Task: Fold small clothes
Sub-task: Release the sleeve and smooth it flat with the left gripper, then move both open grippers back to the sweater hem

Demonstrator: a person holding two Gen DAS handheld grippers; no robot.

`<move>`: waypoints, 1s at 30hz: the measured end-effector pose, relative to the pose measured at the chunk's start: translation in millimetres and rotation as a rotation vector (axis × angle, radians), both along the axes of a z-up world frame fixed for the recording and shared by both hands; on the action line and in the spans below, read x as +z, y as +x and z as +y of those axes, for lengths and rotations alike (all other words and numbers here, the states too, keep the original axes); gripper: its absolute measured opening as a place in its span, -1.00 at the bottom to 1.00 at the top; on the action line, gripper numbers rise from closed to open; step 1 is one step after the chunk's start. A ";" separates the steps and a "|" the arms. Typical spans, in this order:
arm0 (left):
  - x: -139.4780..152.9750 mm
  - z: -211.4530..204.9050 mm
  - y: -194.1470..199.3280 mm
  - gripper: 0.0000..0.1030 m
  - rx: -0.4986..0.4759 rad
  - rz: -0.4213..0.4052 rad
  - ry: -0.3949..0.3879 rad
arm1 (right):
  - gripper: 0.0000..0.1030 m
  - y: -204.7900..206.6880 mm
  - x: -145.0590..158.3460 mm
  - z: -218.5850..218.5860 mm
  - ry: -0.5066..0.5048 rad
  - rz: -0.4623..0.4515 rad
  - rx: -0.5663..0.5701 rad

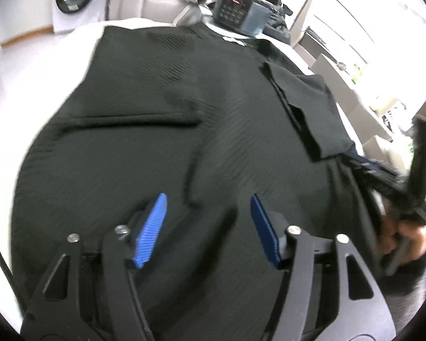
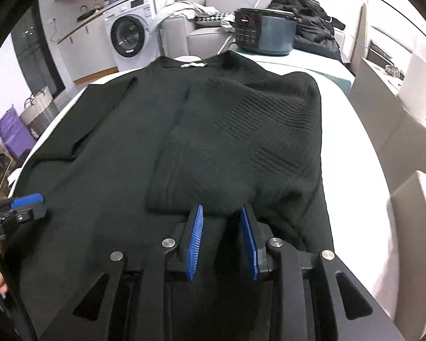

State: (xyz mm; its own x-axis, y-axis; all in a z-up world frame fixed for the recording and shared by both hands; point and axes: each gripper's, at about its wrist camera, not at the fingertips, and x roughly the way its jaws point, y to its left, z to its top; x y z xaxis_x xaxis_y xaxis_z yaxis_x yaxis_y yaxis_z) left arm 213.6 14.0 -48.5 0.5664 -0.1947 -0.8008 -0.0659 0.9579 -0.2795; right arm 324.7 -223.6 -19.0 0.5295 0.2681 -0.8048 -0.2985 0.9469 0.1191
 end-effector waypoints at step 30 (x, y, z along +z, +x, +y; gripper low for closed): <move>20.1 -19.9 -144.5 0.98 0.013 -0.031 0.340 | 0.97 -180.1 -9.7 89.6 -0.046 0.106 0.071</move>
